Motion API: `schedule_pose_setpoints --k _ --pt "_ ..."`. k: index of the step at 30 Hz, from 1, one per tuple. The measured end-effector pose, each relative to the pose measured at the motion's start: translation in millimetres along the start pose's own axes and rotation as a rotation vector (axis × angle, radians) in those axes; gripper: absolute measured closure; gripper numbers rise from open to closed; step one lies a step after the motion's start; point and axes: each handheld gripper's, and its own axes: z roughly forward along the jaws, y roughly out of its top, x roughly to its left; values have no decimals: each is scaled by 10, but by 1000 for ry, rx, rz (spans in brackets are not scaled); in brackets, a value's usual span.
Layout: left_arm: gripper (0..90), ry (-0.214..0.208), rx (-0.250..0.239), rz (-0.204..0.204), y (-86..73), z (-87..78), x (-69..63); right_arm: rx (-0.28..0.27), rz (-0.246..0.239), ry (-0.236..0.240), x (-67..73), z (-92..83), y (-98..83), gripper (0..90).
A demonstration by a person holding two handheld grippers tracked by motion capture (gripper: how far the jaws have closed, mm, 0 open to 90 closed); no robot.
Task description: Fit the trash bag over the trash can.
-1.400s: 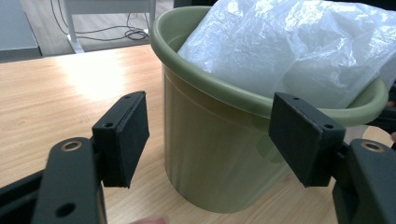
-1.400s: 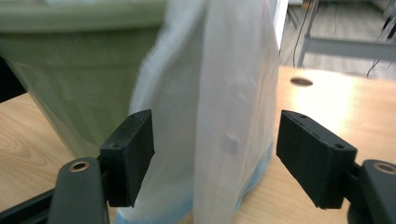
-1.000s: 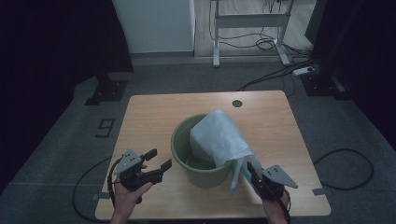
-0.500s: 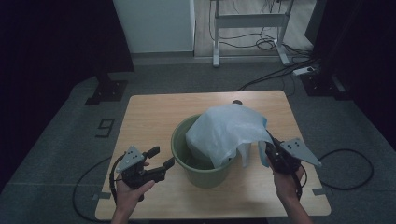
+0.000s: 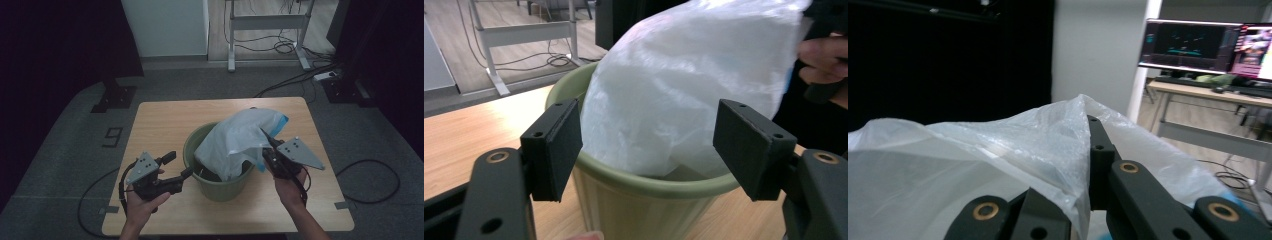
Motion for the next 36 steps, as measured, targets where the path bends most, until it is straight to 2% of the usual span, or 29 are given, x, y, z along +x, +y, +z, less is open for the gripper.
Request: schedule_pose_setpoints --k 5,13,19,24,26,28,30,32,34,36 --pt "245 16 -6 -4 27 27 -35 28 -14 32 119 119 -19 890" --pt "215 85 -89 -19 36 65 -116 30 -17 64 238 172 0 890" --pt "206 111 -127 35 37 122 -229 33 -20 66 245 180 20 890" --pt "194 68 -155 78 96 237 -381 40 -17 64 253 199 20 890" --pt "193 62 -148 97 130 287 -437 42 -19 67 269 207 20 890" --pt "202 74 -134 125 170 353 -493 42 -22 72 290 211 18 890" --pt "250 93 -114 155 202 433 -538 44 -22 81 310 211 12 890" --pt "354 123 -98 169 211 491 -562 42 -19 89 324 207 1 889" --pt "482 146 -77 171 212 548 -566 39 -17 102 331 197 -13 888" --pt "612 149 -77 152 207 572 -551 41 -15 117 333 184 -28 877"
